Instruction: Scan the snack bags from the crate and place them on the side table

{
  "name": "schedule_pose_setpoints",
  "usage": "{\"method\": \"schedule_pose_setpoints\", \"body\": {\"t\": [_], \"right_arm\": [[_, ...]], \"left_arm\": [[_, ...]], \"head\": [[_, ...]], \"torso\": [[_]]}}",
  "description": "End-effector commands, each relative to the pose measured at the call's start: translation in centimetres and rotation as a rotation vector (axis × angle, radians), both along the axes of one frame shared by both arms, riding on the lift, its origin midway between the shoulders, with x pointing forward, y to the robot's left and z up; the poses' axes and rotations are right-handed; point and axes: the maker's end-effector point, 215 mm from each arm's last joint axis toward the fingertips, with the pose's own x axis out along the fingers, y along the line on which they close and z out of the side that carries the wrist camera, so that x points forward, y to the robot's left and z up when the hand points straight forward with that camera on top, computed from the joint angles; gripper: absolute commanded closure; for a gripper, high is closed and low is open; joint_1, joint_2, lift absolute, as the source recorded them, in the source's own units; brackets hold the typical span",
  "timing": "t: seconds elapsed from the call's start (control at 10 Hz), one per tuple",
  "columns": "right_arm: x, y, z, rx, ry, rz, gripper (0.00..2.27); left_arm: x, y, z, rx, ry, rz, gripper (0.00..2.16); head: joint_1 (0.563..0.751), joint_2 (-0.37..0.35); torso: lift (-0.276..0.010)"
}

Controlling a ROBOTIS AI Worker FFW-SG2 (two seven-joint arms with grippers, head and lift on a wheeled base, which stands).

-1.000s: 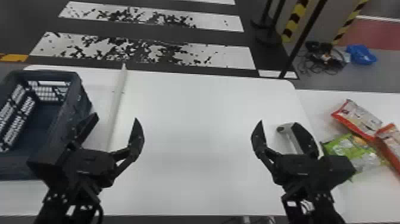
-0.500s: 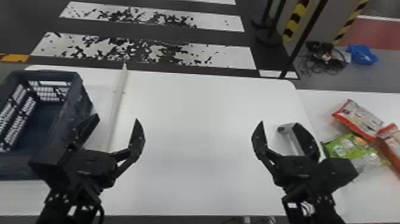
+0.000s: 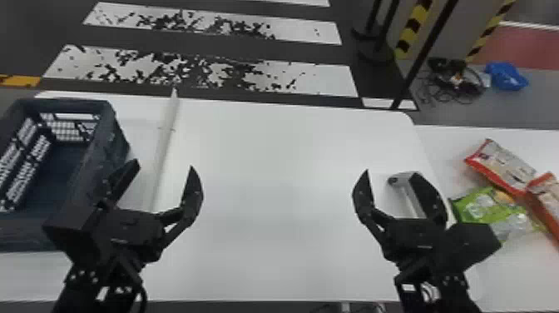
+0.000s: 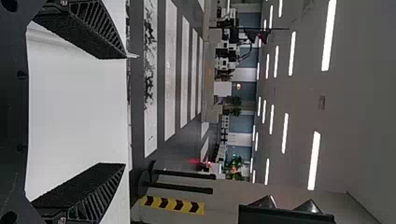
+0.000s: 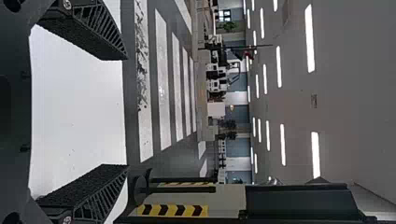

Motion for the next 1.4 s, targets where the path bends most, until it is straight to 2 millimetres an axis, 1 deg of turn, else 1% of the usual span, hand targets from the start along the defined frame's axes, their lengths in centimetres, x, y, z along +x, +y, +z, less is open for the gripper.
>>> {"method": "schedule_pose_setpoints", "body": {"t": [0.0, 0.8, 1.0, 1.3], "right_arm": [[0.06, -0.02, -0.02, 0.001, -0.001, 0.0, 0.06], [0.03, -0.08, 0.1, 0.006, -0.008, -0.002, 0.07], [-0.07, -0.12, 0.52, 0.007, -0.022, -0.002, 0.07], [-0.13, -0.23, 0.65, 0.009, -0.028, -0.001, 0.07]], "left_arm": [[-0.01, 0.0, -0.06, 0.002, 0.0, 0.001, 0.04], [-0.02, -0.3, -0.09, -0.002, 0.001, -0.002, 0.04], [-0.04, -0.43, -0.09, -0.001, 0.001, -0.003, 0.04], [-0.28, -0.54, 0.08, 0.005, 0.0, -0.001, 0.04]], "head": [[0.695, -0.118], [0.695, -0.121], [0.695, -0.122], [0.695, -0.127]], "torso": [[-0.081], [-0.081], [-0.081], [-0.081]]}}
